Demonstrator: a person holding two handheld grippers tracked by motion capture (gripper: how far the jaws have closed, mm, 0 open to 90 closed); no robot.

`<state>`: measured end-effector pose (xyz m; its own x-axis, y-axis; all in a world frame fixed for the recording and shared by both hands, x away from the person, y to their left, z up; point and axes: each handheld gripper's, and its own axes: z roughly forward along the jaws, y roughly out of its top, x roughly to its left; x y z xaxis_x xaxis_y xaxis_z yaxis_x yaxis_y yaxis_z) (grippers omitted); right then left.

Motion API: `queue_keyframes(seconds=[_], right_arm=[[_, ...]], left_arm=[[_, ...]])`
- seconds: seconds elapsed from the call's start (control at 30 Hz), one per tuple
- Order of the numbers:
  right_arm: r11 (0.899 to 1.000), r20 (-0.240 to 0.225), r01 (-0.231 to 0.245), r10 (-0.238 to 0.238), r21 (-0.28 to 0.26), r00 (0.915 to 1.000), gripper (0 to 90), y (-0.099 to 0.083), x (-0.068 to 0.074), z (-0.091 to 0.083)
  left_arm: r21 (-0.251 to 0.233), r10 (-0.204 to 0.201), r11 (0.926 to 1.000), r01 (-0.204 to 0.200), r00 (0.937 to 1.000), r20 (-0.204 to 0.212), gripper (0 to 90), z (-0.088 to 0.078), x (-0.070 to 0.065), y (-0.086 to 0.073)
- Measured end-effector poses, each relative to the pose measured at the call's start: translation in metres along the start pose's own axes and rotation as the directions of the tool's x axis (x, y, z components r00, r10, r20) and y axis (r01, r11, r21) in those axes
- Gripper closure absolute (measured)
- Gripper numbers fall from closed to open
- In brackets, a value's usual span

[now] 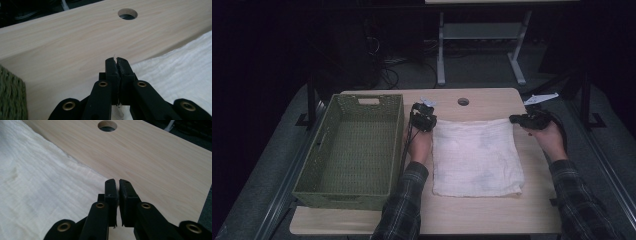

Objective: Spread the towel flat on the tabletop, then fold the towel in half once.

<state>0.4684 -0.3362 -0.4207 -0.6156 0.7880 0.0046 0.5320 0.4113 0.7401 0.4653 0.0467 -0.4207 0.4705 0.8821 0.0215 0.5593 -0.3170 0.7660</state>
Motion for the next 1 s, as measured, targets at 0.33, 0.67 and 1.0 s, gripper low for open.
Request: queue_keyframes(seconds=[0.33,0.67,1.0], right_arm=[[0.996,0.0,-0.049,0.049,0.07,0.9988,78.0,0.0,-0.012,0.028],[0.992,-0.02,-0.105,0.106,0.069,0.9941,70.5,-0.008,-0.02,0.033],[0.985,-0.03,-0.134,0.138,0.108,0.99,73.1,-0.022,-0.022,0.049]], left_arm=[[0.031,-0.007,0.9995,0.006,0.9998,0.019,86.6,0.033,0.004,0.002],[0.108,0.003,0.9941,-0.006,0.9997,0.025,66.0,0.045,0.006,-0.006],[0.148,-0.018,0.9889,0.014,0.9996,0.02,63.5,0.054,0.008,-0.015]])
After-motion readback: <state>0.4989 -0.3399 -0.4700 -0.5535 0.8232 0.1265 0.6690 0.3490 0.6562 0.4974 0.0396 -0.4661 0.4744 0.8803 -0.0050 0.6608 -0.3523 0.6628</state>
